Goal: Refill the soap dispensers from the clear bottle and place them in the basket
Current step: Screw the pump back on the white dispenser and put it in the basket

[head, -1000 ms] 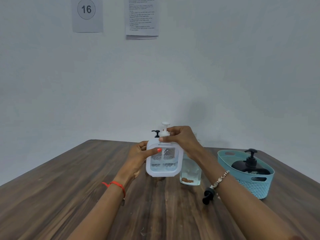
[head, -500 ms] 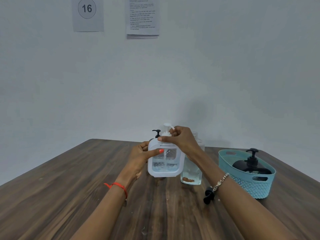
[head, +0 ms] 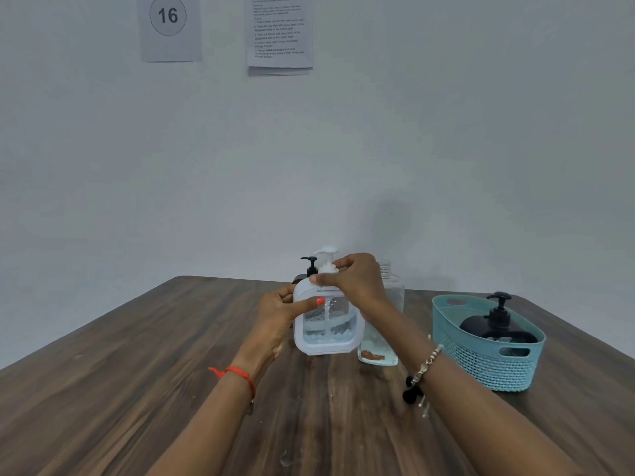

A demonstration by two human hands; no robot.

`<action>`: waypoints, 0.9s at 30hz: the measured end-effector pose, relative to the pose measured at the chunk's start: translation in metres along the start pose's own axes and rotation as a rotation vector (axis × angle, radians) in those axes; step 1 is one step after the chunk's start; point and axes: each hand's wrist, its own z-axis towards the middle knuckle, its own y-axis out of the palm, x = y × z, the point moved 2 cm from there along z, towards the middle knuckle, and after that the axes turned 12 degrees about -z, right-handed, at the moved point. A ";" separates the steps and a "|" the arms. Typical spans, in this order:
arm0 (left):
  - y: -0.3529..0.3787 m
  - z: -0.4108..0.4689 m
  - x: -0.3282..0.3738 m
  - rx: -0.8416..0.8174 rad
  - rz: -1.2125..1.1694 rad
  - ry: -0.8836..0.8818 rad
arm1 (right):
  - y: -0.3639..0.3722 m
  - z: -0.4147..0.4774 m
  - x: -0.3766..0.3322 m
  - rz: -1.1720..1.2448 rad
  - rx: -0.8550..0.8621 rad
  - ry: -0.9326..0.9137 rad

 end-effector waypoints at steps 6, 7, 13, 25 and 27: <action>0.000 -0.001 0.002 -0.008 -0.003 -0.014 | -0.001 0.000 0.001 -0.064 -0.084 -0.103; -0.002 -0.001 0.003 -0.010 -0.001 -0.023 | -0.003 0.002 0.001 -0.032 -0.186 -0.119; -0.003 0.000 0.004 -0.012 -0.006 -0.031 | -0.011 0.006 0.007 0.155 -0.286 -0.056; 0.005 -0.003 -0.003 0.034 0.031 0.017 | 0.008 -0.012 0.002 0.083 0.099 -0.039; 0.005 -0.003 -0.003 0.034 0.024 0.006 | 0.009 -0.014 0.000 0.060 0.133 -0.048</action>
